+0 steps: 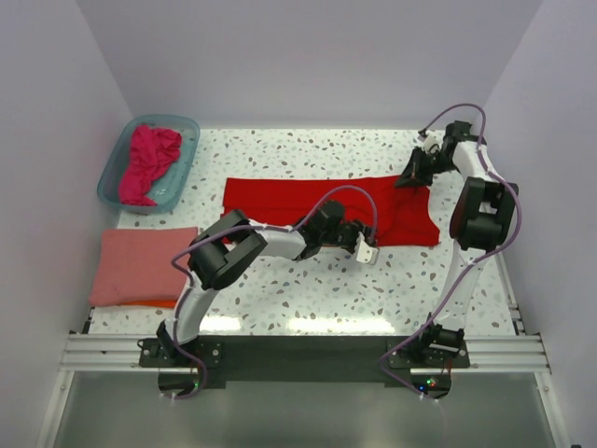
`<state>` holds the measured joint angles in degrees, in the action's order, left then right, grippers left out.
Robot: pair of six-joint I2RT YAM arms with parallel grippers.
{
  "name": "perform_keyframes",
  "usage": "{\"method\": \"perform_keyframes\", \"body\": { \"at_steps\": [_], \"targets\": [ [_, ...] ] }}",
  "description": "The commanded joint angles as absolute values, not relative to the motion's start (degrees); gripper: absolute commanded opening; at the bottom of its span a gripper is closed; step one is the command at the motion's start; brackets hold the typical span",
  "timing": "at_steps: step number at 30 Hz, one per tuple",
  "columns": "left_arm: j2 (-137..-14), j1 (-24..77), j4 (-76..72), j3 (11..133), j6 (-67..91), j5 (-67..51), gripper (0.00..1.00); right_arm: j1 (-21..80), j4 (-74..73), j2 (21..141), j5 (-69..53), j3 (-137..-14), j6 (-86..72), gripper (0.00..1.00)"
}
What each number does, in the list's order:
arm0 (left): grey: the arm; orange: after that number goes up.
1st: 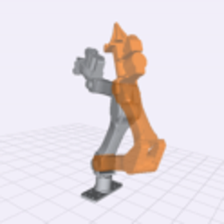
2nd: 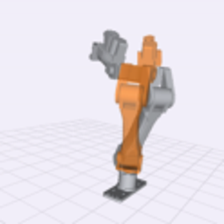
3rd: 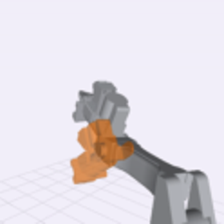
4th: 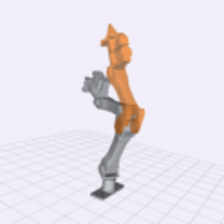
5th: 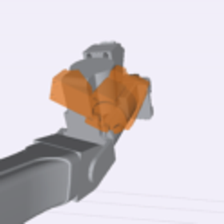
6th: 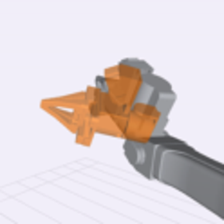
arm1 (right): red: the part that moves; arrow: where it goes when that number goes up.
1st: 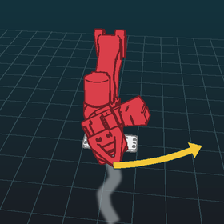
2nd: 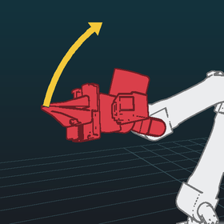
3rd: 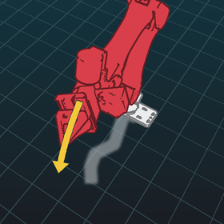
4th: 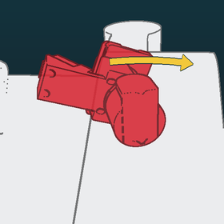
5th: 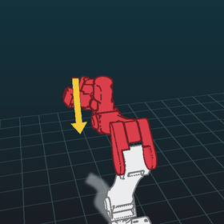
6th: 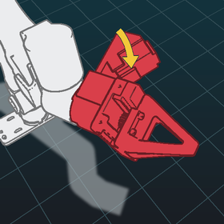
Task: Fold and stack the t-shirts
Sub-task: Fold the tshirt
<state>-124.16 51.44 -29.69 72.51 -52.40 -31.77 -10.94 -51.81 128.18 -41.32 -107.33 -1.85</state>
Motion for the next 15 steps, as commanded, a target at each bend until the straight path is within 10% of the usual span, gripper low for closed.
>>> {"method": "perform_keyframes", "body": {
  "at_steps": [1, 15],
  "targets": [
    [-126.0, 52.2, -33.8, 73.9, -57.4, -31.4, 0.44, -11.2, -51.0, 128.5, -42.9, -107.2, -2.7, 0.00],
    [-130.6, 53.0, -36.3, 77.6, -57.9, -29.3, 0.37, -11.1, -50.8, 128.4, -42.8, -105.9, -2.7, 0.00]
  ]
}}
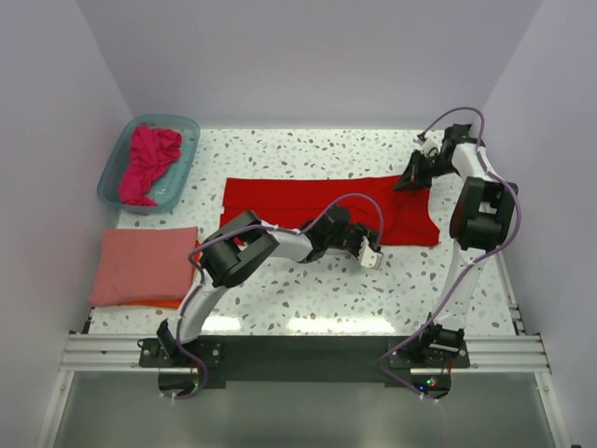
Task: Fold and stack the t-shirts
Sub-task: Fold the tshirt
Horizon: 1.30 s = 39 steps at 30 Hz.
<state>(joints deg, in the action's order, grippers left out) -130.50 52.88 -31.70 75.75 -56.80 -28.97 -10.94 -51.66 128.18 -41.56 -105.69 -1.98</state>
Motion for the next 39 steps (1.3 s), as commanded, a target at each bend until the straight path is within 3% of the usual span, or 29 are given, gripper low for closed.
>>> {"method": "perform_keyframes", "body": {
  "at_steps": [1, 10, 33, 39],
  "targets": [
    [-130.3, 53.1, -36.6, 77.4, -57.9, -29.8, 0.37, -11.2, -50.8, 128.5, -42.9, -105.9, -2.7, 0.00],
    [-125.1, 53.0, -40.7, 72.9, -56.3, -36.6, 0.39, -11.1, -51.1, 128.5, -42.8, -105.6, -2.5, 0.00],
    [-132.6, 51.3, -36.7, 76.9, -62.5, -31.6, 0.36, -11.1, -50.8, 127.7, -42.5, -104.9, -2.8, 0.00],
    [-132.7, 51.2, -36.3, 76.9, -63.3, -32.3, 0.40, -11.2, -50.7, 127.6, -42.5, -104.7, -2.8, 0.00]
  ]
}}
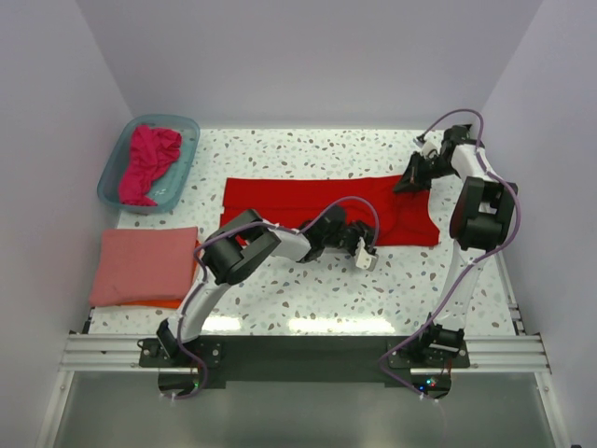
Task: Fold and stack the t-shirts
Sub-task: Fold the tshirt
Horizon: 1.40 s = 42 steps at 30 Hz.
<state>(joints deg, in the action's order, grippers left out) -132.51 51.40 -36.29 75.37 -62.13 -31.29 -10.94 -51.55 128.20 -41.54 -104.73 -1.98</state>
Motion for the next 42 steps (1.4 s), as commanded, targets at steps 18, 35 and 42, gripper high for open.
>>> {"method": "perform_keyframes", "body": {
  "at_steps": [18, 35, 42],
  "targets": [
    [-129.0, 46.9, -44.5, 77.9, -50.3, -30.2, 0.00, -11.2, -51.5, 129.2, -43.6, -107.2, -2.6, 0.00],
    [-130.7, 43.6, -47.2, 77.0, -40.4, -22.2, 0.07, -10.5, -48.3, 132.9, -44.9, -112.3, -6.2, 0.00],
    [-131.3, 43.0, -46.8, 77.4, -39.7, -19.5, 0.07, -10.6, -40.4, 130.6, -43.7, -108.7, -10.0, 0.00]
  ]
}}
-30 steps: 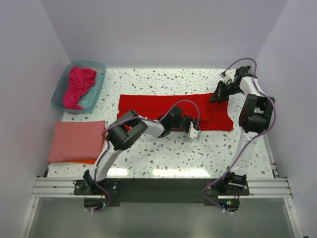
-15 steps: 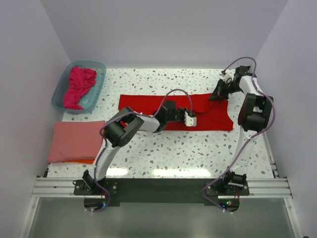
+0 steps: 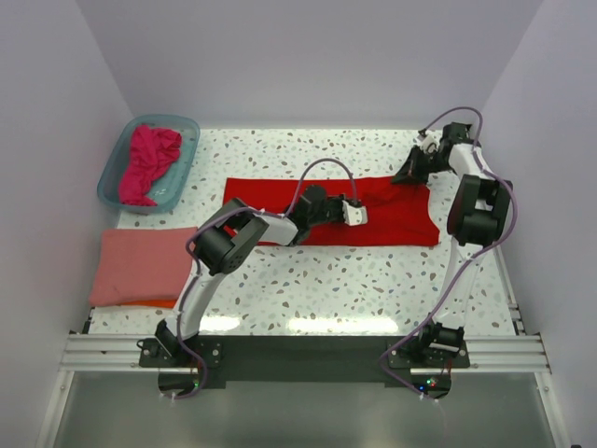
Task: Fold and stack the t-shirts
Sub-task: Fold the tshirt
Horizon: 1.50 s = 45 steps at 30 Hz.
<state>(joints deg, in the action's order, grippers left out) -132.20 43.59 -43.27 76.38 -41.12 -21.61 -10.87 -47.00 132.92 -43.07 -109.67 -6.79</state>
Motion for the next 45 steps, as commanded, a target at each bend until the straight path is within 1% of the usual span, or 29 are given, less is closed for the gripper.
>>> {"method": "perform_keyframes", "body": {
  "at_steps": [1, 3, 6, 7, 9, 10, 12, 13, 14, 18, 20, 21, 22, 23, 24, 25, 26, 27, 28, 30, 31, 32, 34, 35, 38, 39, 42, 45],
  "targets": [
    [-131.3, 43.0, -46.7, 77.6, -39.7, -19.3, 0.07, -10.5, -39.2, 130.3, -43.5, -108.3, -11.4, 0.00],
    [-131.6, 42.9, -46.2, 77.9, -40.0, -18.3, 0.08, -10.2, -37.7, 130.2, -42.9, -108.1, -12.1, 0.00],
    [-131.7, 43.0, -45.4, 78.2, -40.4, -17.1, 0.10, -9.7, -37.8, 130.7, -42.5, -109.1, -12.3, 0.12],
    [-131.7, 42.9, -44.9, 78.3, -40.6, -16.6, 0.14, -9.4, -37.9, 131.0, -42.3, -109.2, -12.3, 0.16],
    [-131.3, 42.9, -44.2, 78.1, -40.6, -15.8, 0.18, -9.1, -38.0, 131.0, -41.8, -109.6, -12.5, 0.25],
    [-131.0, 42.8, -43.8, 78.0, -40.6, -15.3, 0.26, -9.0, -37.9, 130.8, -41.8, -109.6, -12.4, 0.31],
    [-129.6, 42.5, -42.4, 77.1, -40.0, -14.0, 0.32, -9.0, -37.9, 130.2, -41.2, -109.5, -11.9, 0.33],
    [-128.9, 42.0, -42.2, 76.6, -39.4, -12.8, 0.39, -9.0, -38.0, 128.9, -40.6, -109.4, -11.5, 0.34],
    [-128.2, 41.7, -41.9, 76.0, -38.6, -12.1, 0.41, -9.0, -38.1, 128.3, -39.7, -109.3, -10.9, 0.34],
    [-123.2, 39.2, -37.5, 75.7, -32.4, -9.5, 0.43, -9.1, -41.2, 123.8, -35.6, -110.1, -3.7, 0.33],
    [-121.8, 37.1, -30.4, 77.2, -28.8, -9.1, 0.43, -9.1, -43.7, 121.2, -32.7, -110.2, -0.4, 0.33],
    [-120.7, 36.3, -27.4, 79.3, -24.7, -9.5, 0.44, -8.9, -47.3, 120.5, -31.7, -110.4, 4.2, 0.33],
    [-120.1, 34.3, -20.9, 80.5, -22.6, -11.5, 0.44, -8.7, -49.1, 119.6, -30.7, -110.3, 6.4, 0.32],
    [-119.3, 31.8, -17.3, 83.0, -18.8, -13.5, 0.47, -8.0, -53.6, 118.5, -27.8, -110.4, 11.1, 0.32],
    [-118.8, 31.8, -13.5, 84.4, -17.2, -15.8, 0.47, -7.7, -55.6, 117.8, -26.4, -110.3, 13.2, 0.32],
    [-118.6, 29.4, -9.4, 86.1, -16.3, -18.0, 0.47, -7.4, -57.3, 117.1, -24.6, -110.0, 15.2, 0.31],
    [-118.3, 28.3, -1.1, 87.7, -16.0, -21.8, 0.48, -6.9, -58.5, 116.5, -23.2, -109.4, 16.9, 0.31],
    [-118.2, 27.3, 4.3, 91.3, -17.2, -23.5, 0.48, -5.6, -61.8, 115.4, -19.7, -108.7, 18.7, 0.31],
    [-118.2, 25.7, 13.0, 92.8, -18.3, -25.6, 0.50, -5.1, -63.3, 114.8, -18.6, -108.3, 21.5, 0.29],
    [-117.7, 22.9, 24.1, 96.0, -22.2, -29.9, 0.51, -3.1, -66.5, 113.1, -15.1, -106.0, 24.2, 0.28],
    [-117.4, 22.2, 24.2, 96.5, -24.1, -29.9, 0.51, -2.4, -67.1, 112.4, -14.0, -105.0, 24.7, 0.27],
    [-117.0, 21.4, 30.5, 96.8, -26.0, -31.8, 0.51, -1.5, -67.6, 111.7, -13.0, -103.8, 25.3, 0.27],
    [-115.2, 20.0, 38.5, 96.2, -32.9, -32.2, 0.50, 1.3, -68.3, 110.2, -9.8, -100.1, 26.1, 0.26],
    [-113.7, 20.0, 40.5, 95.4, -37.6, -31.6, 0.49, 2.1, -68.1, 110.1, -9.0, -97.9, 26.1, 0.25],
    [-111.3, 19.4, 45.0, 89.9, -43.8, -27.8, 0.42, 4.3, -67.4, 110.9, -6.2, -95.7, 25.5, 0.23],
    [-109.4, 19.3, 44.9, 86.1, -46.7, -26.6, 0.41, 4.9, -66.3, 111.4, -5.5, -94.8, 25.0, 0.22],
    [-106.2, 19.1, 44.9, 79.3, -52.3, -23.5, 0.39, 5.5, -63.6, 114.4, -2.0, -95.2, 24.3, 0.20],
    [-103.6, 19.2, 42.0, 73.8, -54.5, -21.4, 0.38, 5.5, -61.0, 119.0, 1.1, -96.9, 24.1, 0.18]
  ]
}}
